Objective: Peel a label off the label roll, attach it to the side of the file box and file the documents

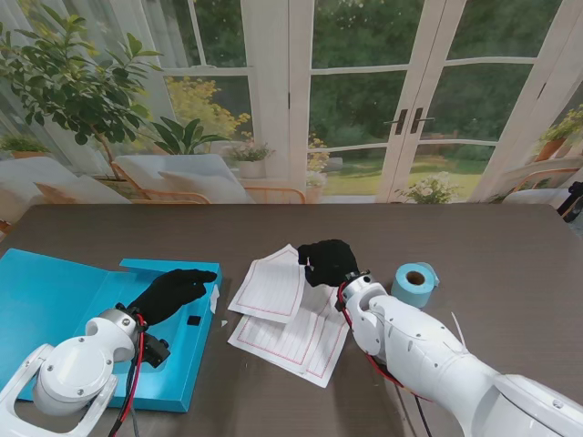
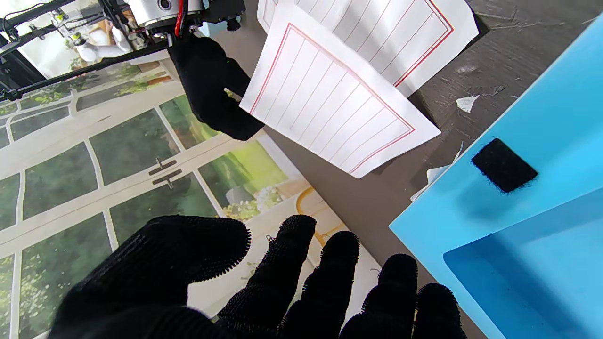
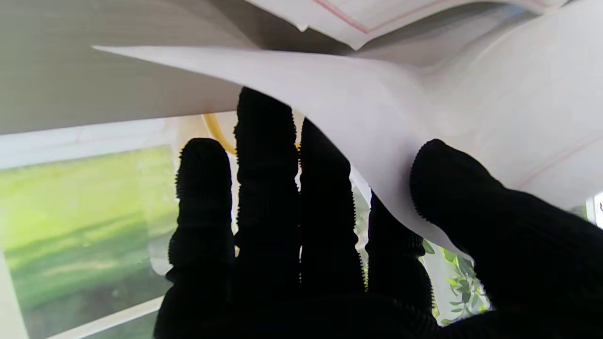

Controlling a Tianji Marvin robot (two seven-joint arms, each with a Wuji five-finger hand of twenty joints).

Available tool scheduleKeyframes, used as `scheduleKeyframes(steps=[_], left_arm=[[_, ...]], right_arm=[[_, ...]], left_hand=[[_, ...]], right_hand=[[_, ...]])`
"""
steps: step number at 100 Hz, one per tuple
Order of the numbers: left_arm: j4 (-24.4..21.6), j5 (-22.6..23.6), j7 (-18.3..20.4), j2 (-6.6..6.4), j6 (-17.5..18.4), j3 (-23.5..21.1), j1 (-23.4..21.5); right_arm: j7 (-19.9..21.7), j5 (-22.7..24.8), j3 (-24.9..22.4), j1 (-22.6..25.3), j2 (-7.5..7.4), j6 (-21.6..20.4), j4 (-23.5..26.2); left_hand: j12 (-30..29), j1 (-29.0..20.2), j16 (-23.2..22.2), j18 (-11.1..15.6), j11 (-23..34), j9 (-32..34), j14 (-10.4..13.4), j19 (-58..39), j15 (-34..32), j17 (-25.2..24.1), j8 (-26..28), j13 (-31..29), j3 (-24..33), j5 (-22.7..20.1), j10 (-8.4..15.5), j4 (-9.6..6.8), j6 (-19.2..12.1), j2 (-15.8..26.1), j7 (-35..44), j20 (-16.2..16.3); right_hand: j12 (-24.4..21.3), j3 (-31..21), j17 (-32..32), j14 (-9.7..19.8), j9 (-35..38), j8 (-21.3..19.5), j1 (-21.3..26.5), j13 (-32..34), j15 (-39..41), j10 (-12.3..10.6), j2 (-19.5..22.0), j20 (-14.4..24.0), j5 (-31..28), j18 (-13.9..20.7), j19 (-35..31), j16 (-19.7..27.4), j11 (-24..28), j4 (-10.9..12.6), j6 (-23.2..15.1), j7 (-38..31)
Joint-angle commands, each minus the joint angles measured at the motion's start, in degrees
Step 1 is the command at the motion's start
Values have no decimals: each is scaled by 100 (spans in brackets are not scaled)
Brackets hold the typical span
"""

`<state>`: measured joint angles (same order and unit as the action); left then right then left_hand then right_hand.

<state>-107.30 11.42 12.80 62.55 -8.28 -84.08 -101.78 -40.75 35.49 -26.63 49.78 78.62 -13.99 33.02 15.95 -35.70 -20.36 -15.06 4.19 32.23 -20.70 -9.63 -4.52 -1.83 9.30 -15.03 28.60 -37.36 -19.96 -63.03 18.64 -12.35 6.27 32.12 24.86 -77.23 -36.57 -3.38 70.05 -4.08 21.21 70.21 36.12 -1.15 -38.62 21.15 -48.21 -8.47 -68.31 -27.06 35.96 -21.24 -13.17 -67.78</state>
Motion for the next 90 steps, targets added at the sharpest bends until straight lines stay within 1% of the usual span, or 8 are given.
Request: scheduleKeyframes(steps=[1,12,19,48,54,60,69,90], left_arm=[[-21,-10,97,12,25,-10,-25],[-17,-5,96,11,50,-24,-31],[-21,2,91,11,61,-35,-40],[-7,10,83,11,126,-51,-32],[7,6,81,12,150,-38,-2],[22,-5,77,13,177,-18,41],[35,-14,91,9,221,13,112],[68,-55,87,11,331,111,299]], right_arm=[[-5,30,-7,-83,57,-64,-15],[-189,60,42,-147,105,-181,-126],[-343,84,72,-174,139,-247,-202],[-610,167,-18,-118,134,-342,-101],[-657,218,-78,-90,97,-340,1],[-681,280,-160,-56,43,-331,150],[-634,394,-326,16,-81,-295,461],[-500,674,-744,208,-354,-226,1171]], left_hand=[[49,66,-36,123,-41,-83,-11,158,33,-114,10,7,-9,46,-11,166,34,158,-95,71],[47,87,-37,123,-47,-98,-12,159,33,-117,10,5,-28,47,-12,177,35,173,-95,72],[47,185,-36,120,-44,-91,-14,159,33,-117,11,6,-143,43,-22,265,40,200,-94,73],[49,195,-36,115,-41,-79,-11,156,33,-109,12,8,-142,32,-29,317,50,220,-92,75],[48,185,-36,112,-43,-80,-8,155,33,-109,11,9,-136,32,-36,327,53,220,-94,76],[50,74,-37,110,-39,-70,-15,152,31,-103,12,4,3,25,-31,225,52,159,-92,77],[52,201,-39,101,-36,-57,-18,150,28,-99,11,-3,-144,26,-36,327,48,226,-94,80],[53,177,-47,55,-33,-29,-33,130,13,-51,10,-46,-110,19,-46,311,47,201,-91,90]], right_hand=[[203,-513,-195,142,304,-175,180,376,212,95,-257,-138,-203,208,-338,-170,48,-135,39,-330],[580,-677,-704,155,628,-420,163,508,956,191,-371,-78,-289,204,-569,-658,209,-197,239,-473],[789,-749,-970,195,797,-550,148,524,1563,233,-421,40,-349,144,-670,-875,336,-220,357,-532],[1218,-839,-1391,260,1024,-761,112,532,2573,270,-451,373,-379,83,-699,-1119,548,-261,482,-654],[1234,-844,-1395,233,1023,-773,116,529,2586,270,-452,386,-370,90,-687,-1117,547,-262,478,-666],[1250,-845,-1402,256,1024,-780,119,528,2616,264,-455,401,-369,95,-675,-1124,549,-265,479,-677],[1264,-846,-1413,254,1026,-792,123,531,2635,262,-450,412,-363,95,-667,-1130,556,-266,480,-692],[1328,-835,-1447,288,1022,-822,107,530,2733,249,-431,473,-345,121,-659,-1164,593,-273,446,-722]])
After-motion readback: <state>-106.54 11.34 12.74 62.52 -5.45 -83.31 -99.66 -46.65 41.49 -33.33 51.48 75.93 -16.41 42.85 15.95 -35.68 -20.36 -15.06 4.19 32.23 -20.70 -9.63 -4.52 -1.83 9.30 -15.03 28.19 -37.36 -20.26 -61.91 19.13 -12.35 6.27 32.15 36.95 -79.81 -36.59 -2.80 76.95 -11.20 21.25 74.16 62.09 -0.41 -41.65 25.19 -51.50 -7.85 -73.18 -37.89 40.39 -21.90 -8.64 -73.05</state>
